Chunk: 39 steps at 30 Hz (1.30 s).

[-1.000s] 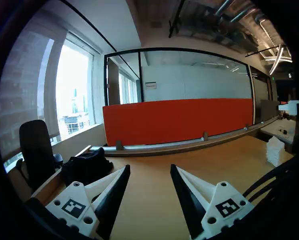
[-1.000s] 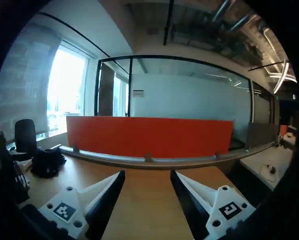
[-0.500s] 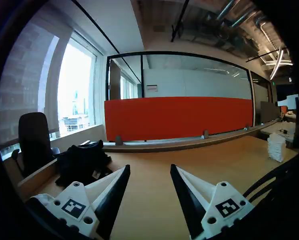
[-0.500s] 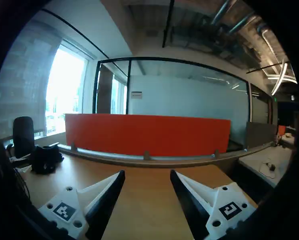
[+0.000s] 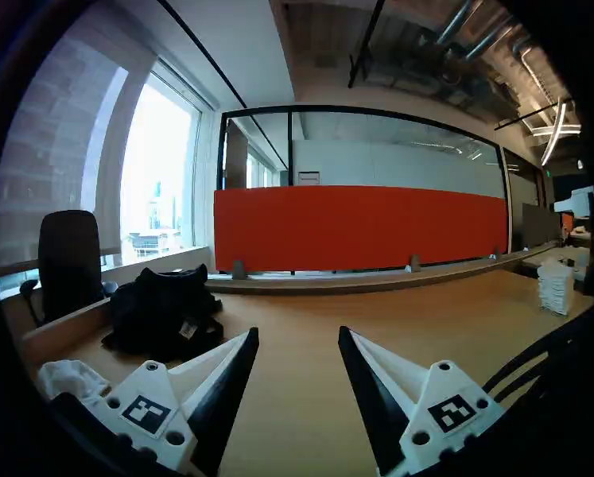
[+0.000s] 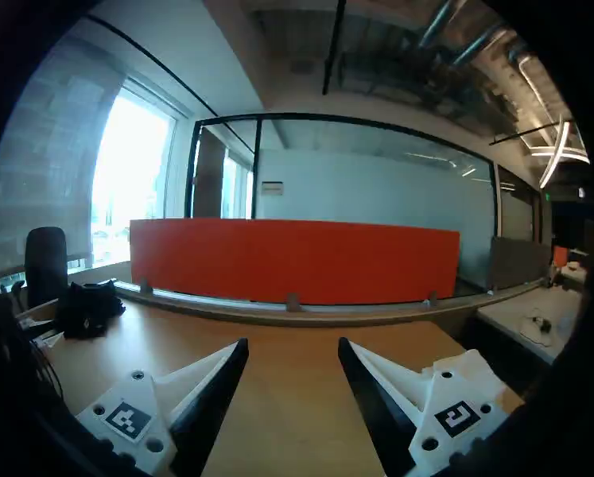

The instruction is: Fold towel

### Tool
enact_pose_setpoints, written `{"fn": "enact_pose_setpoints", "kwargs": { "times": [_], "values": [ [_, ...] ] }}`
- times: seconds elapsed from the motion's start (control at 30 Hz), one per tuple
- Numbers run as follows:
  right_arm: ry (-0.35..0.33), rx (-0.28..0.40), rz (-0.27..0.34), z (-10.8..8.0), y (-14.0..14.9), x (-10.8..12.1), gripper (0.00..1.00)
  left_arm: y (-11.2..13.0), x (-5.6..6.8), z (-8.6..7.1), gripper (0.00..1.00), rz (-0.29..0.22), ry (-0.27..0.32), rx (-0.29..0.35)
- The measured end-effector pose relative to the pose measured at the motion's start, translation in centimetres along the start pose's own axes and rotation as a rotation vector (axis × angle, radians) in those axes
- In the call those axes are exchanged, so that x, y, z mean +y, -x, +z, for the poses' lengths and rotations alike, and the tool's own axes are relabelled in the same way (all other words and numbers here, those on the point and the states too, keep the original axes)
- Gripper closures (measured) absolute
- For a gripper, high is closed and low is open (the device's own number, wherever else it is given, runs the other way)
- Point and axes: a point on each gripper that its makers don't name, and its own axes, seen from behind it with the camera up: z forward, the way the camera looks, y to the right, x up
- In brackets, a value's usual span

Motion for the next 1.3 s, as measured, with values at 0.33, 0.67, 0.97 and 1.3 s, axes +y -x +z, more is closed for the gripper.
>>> {"fn": "enact_pose_setpoints", "kwargs": {
  "times": [0.33,0.67,0.97,1.3],
  "values": [
    [-0.004,0.003,0.000,0.6,0.8,-0.2,0.13,1.3,-0.2,0.2,0.27,-0.012,-0.007,0.008],
    [-0.007,0.003,-0.001,1.0,1.0,-0.3,0.13,2.3,-0.3,0.3,0.27,-0.024,-0.014,0.004],
    [-0.001,0.007,0.000,1.1,1.0,-0.1,0.13,2.5,-0.2,0.2,0.27,-0.012,-0.012,0.013],
    [0.000,0.007,-0.002,1.1,1.4,0.1,0.13,2.3,-0.2,0.0,0.27,-0.009,-0.004,0.033]
  ]
}}
